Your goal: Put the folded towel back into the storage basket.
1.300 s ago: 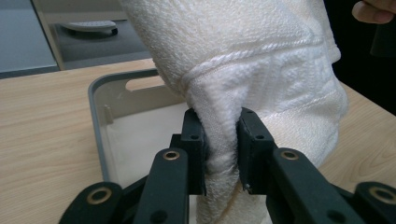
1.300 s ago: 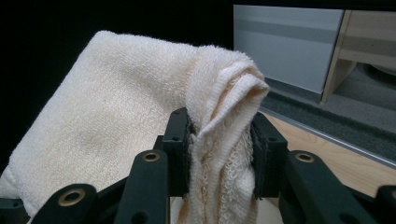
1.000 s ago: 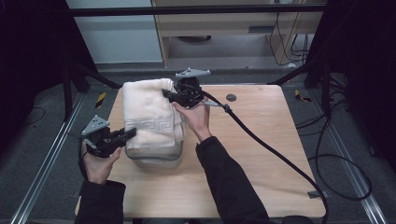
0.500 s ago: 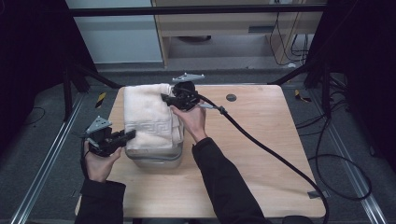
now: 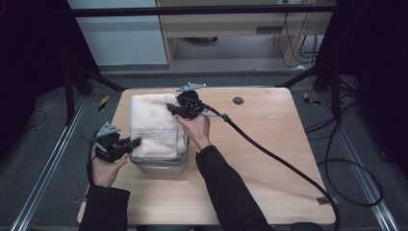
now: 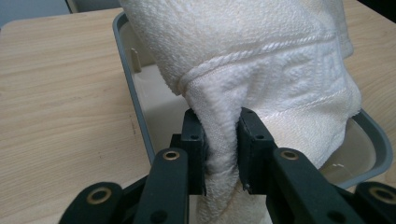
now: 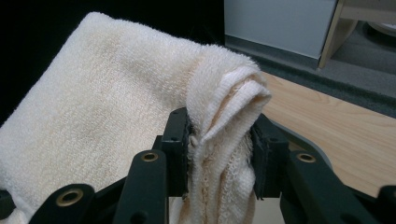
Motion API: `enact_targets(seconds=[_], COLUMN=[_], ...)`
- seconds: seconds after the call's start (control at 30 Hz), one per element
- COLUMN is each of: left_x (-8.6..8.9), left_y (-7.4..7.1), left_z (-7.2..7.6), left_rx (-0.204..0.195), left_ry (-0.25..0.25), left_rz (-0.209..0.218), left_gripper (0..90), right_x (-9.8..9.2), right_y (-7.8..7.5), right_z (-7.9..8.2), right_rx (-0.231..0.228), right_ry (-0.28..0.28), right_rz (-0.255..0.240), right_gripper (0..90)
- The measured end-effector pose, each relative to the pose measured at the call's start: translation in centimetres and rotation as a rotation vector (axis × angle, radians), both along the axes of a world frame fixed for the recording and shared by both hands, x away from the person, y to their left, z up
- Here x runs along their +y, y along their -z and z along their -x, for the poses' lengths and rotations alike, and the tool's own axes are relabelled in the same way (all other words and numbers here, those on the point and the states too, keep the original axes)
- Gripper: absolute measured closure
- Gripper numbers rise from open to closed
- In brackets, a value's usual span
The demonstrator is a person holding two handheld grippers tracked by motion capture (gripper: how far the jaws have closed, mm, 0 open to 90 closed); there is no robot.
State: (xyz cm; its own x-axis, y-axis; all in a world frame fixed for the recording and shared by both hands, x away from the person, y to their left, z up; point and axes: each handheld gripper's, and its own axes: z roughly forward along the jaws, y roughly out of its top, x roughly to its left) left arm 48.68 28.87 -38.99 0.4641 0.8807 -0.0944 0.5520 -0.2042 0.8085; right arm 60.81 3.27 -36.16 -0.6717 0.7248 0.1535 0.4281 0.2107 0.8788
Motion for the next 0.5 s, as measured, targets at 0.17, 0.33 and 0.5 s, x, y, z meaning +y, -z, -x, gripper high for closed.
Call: enact_targets(seconds=[0.17,0.33,0.5], left_x=[-0.2,-0.5,-0.7], left_y=[0.5,1.1,1.6], left_z=[-0.3,-0.6,-0.8], left_rx=[0.019,0.032,0.045], left_ry=[0.003,0.006,0.008], left_rz=[-0.018,-0.03,-0.045], left_gripper=[74.3,74.3,74.2], right_x=[-0.2,-0.4,-0.6], right_y=[0.9,1.6,2.4], right_z=[0.0,-0.1,-0.1], right_rx=[0.01,0.016,0.033], right_ry=[0.007,0.013,0.017], right_rz=[0.009,0.025,0.021], right_gripper=[63.4,63.3,63.2])
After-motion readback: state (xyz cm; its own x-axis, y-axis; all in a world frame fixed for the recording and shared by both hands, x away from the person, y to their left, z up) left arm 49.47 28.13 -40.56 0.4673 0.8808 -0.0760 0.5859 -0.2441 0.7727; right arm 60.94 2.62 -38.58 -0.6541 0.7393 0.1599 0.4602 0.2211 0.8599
